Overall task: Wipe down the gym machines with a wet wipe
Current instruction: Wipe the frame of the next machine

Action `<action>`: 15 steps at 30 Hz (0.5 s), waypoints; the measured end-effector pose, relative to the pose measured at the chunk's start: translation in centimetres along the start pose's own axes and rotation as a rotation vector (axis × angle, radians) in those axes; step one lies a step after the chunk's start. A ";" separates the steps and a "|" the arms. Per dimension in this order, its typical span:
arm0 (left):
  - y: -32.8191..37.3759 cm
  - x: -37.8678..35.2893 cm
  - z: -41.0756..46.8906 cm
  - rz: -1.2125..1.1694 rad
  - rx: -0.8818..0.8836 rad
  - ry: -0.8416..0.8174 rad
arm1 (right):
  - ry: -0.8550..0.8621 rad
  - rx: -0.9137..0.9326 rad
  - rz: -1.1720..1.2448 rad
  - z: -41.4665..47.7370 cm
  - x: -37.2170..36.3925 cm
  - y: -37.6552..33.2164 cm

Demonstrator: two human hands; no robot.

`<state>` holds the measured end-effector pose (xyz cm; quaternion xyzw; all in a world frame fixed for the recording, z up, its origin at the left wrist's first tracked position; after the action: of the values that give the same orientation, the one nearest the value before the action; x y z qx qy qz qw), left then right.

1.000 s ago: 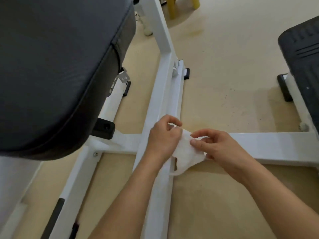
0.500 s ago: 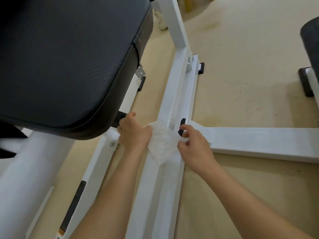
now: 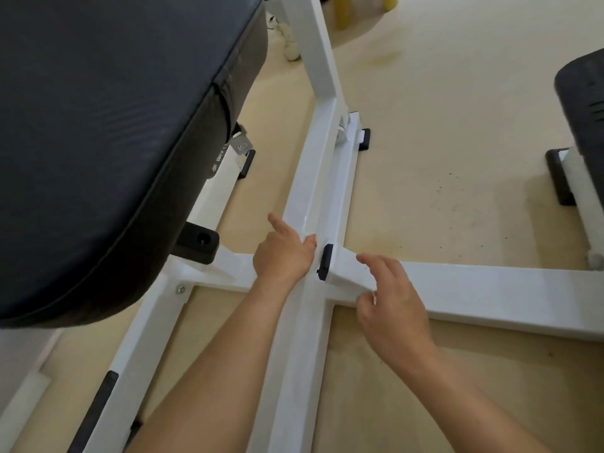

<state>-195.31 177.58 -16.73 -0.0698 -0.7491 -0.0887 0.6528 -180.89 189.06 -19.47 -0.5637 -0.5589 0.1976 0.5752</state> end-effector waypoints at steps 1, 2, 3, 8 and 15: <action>0.5 0.1 1.3 0.021 0.001 -0.008 | 0.010 0.002 -0.012 0.3 0.3 0.3; 1.0 0.3 2.5 0.047 0.001 -0.011 | 0.014 0.001 -0.025 0.6 0.5 0.5; 1.6 0.5 3.7 0.069 0.001 -0.012 | 0.009 -0.003 -0.037 0.9 0.6 0.9; 4.0 0.5 9.9 0.111 0.003 -0.022 | -0.022 -0.043 -0.106 1.9 0.7 2.5; 7.3 1.4 19.9 0.101 -0.012 0.011 | -0.114 -0.031 -0.217 3.6 1.2 2.3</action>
<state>-213.08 189.08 -17.67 -0.1108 -0.7404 -0.0605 0.6603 -182.69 192.28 -21.89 -0.4966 -0.6514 0.1571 0.5517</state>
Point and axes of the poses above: each hand's wrist, its own z-axis towards the middle knuckle, its own x-axis out of the back of the hand, y = z × x, the point moved 2 cm from there along z, towards the middle knuckle, and after that the axes turned 13 degrees about -x, right-handed, at the moved point
